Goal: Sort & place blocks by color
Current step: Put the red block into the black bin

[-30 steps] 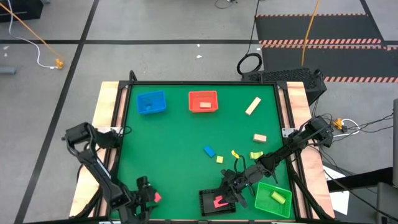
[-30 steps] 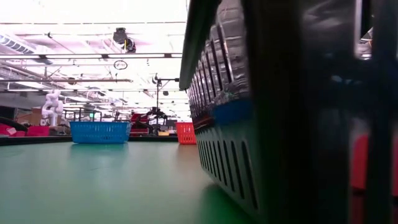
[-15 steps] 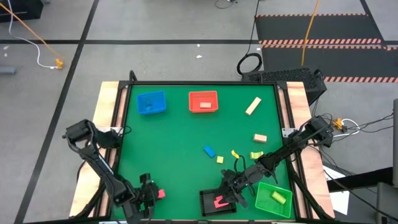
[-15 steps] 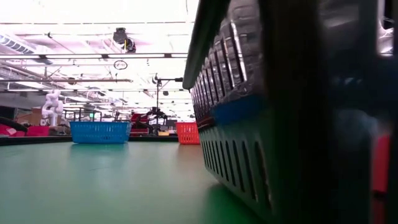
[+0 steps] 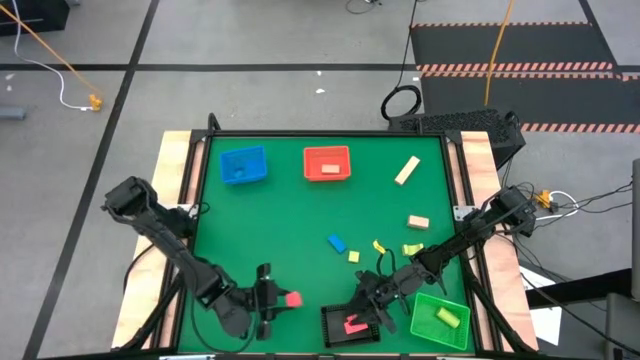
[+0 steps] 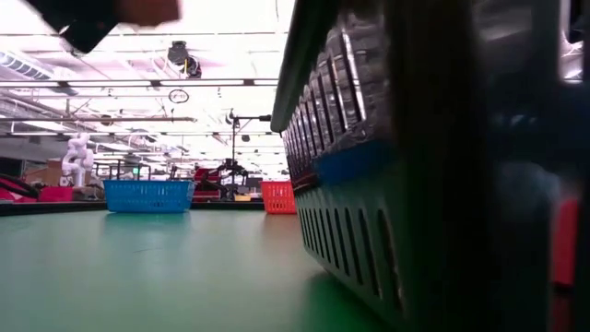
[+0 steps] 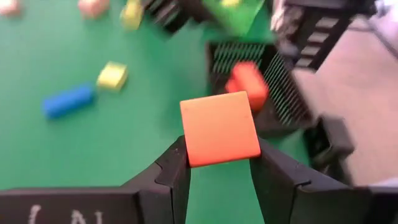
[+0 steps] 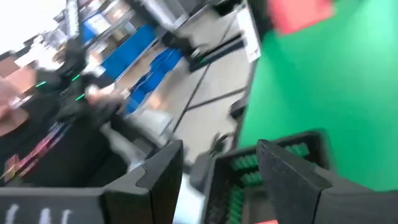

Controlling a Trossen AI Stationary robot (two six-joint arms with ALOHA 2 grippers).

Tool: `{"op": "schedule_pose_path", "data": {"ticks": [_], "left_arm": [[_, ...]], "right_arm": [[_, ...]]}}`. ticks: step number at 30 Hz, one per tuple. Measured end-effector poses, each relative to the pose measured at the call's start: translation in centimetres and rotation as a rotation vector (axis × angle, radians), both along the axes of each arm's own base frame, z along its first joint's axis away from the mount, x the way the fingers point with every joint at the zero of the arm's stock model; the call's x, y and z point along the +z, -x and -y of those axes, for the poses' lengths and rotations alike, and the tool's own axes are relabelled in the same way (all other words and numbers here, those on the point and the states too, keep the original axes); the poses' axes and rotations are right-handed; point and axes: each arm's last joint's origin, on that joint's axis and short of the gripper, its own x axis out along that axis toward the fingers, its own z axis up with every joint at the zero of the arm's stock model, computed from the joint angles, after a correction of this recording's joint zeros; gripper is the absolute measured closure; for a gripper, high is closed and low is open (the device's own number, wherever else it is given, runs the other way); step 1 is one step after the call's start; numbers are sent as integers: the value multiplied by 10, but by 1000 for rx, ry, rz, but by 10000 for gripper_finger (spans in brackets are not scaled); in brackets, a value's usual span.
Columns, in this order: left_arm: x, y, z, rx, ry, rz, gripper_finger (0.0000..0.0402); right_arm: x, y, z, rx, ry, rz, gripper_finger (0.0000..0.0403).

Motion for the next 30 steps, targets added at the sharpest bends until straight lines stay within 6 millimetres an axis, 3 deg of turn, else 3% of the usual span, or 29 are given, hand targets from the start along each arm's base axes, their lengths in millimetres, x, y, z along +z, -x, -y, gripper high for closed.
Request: {"op": "schedule_pose_path", "data": {"ticks": [6,11,22,30], "left_arm": [[15,-14,-2,-41,-140,168,268],[16,-22,-9,-50,-218,181,268],[16,-39,-33,-6,-354,169,268],[16,-49,-49,22,-402,155,268]], "right_arm": [[1,-5,9,-154,-24,-4,206],[10,-10,17,-277,-201,29,206],[18,-18,32,-353,-499,3,206],[15,-24,44,-400,-508,-21,206]]}}
